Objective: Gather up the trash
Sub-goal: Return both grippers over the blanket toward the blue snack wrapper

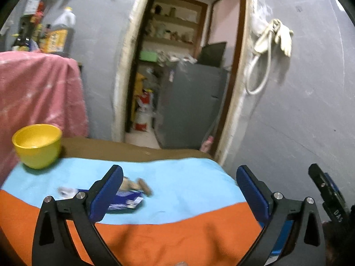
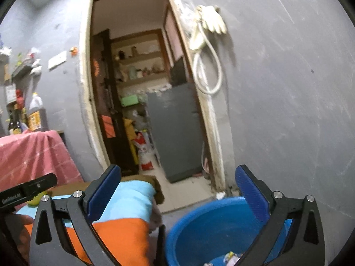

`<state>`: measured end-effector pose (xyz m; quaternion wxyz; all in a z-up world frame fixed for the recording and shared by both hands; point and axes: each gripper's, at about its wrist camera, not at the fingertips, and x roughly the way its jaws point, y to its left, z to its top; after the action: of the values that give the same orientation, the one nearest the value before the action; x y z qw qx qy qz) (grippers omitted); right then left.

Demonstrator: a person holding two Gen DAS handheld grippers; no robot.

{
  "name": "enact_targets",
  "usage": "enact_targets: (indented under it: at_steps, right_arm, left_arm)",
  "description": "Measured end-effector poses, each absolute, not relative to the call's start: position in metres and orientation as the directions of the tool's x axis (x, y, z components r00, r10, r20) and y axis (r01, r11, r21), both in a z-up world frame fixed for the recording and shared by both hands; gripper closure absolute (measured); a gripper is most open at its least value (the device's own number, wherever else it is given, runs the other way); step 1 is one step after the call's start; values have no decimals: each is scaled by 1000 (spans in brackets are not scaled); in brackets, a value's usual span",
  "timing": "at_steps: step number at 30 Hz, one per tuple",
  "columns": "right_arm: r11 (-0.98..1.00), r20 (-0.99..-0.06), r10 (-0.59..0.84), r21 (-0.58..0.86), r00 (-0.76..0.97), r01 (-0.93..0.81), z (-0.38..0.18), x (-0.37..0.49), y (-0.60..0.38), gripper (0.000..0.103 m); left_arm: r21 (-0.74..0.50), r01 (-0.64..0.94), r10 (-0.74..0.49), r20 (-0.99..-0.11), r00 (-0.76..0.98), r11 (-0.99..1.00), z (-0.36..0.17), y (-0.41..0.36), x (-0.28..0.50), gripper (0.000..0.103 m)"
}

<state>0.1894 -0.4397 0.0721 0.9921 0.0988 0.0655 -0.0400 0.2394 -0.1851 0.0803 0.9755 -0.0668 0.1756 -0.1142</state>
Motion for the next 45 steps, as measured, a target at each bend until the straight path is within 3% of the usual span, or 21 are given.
enact_targets:
  at_steps: [13, 19, 32, 45]
  right_arm:
    - [996, 84, 51, 74, 995, -57, 91, 176, -357, 0]
    - [994, 139, 96, 45, 986, -103, 91, 176, -329, 0]
    - [978, 86, 168, -140, 982, -155, 78, 194, -270, 0]
    - [971, -65, 201, -123, 977, -207, 65, 222, -261, 0]
  left_arm:
    - [-137, 11, -42, -225, 973, 991, 80, -103, 202, 2]
    - [-131, -57, 29, -207, 978, 990, 78, -71, 193, 2]
    - [-99, -131, 102, -252, 962, 986, 57, -36, 198, 2]
    - [-139, -143, 71, -425, 902, 980, 43, -19, 233, 2]
